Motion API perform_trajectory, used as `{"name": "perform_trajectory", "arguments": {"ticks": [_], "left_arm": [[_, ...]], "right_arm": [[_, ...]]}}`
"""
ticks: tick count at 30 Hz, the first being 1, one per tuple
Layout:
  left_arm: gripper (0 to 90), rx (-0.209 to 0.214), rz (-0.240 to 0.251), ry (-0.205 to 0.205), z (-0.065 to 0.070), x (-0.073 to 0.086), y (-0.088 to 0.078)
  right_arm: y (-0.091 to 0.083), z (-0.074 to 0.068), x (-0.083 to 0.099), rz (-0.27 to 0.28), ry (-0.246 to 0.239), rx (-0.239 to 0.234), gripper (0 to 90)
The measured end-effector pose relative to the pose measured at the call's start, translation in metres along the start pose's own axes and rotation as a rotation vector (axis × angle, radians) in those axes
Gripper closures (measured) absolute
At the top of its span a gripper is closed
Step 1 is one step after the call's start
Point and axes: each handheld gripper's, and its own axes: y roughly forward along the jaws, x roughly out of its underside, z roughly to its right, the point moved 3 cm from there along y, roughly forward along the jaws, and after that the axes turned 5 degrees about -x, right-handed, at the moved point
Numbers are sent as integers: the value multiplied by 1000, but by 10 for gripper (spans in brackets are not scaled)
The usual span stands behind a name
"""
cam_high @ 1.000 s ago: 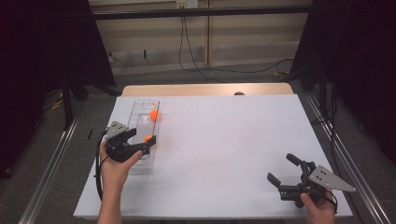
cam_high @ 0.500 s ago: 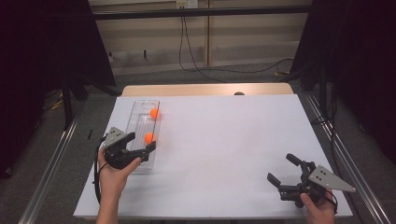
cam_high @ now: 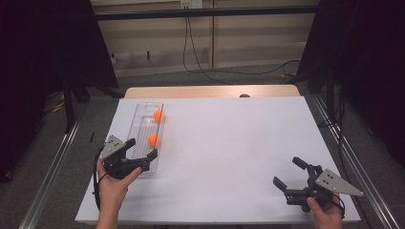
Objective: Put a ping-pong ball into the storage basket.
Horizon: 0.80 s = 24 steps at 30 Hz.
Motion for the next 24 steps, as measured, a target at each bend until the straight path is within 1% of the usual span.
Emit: {"name": "perform_trajectory", "arguments": {"ticks": [2, 6, 9, 10, 15, 16, 19, 21, 22, 24], "left_arm": [[53, -4, 9, -4, -1, 2, -1], [52, 1, 14, 0, -1, 4, -3], [52, 8, 21, -9, 0, 6, -4], [51, 7, 20, -5, -1, 8, -4], [49, 8, 50, 3, 0, 11, -7], [49, 15, 52, 4, 0, 11, -8], [44, 18, 53, 5, 0, 14, -10], [43, 27, 51, 0, 0, 15, -11], [42, 26, 59, -6, 0, 16, -11], [42, 25, 59, -9, -1, 16, -13]], "right_arm": [[0, 0, 0, 1, -1, 0, 13], [0, 0, 0, 0, 0, 1, 13], [0, -1, -1, 2, -3, -1, 12], [0, -1, -1, 3, -5, -1, 13], [-1, -1, -1, 3, -4, -1, 13], [-1, -1, -1, 3, -6, -2, 13], [0, -1, -1, 4, -6, -2, 13], [0, -1, -1, 3, -6, -1, 13], [0, -1, -1, 3, -6, -1, 13], [0, -1, -1, 2, -8, 0, 13]]}}
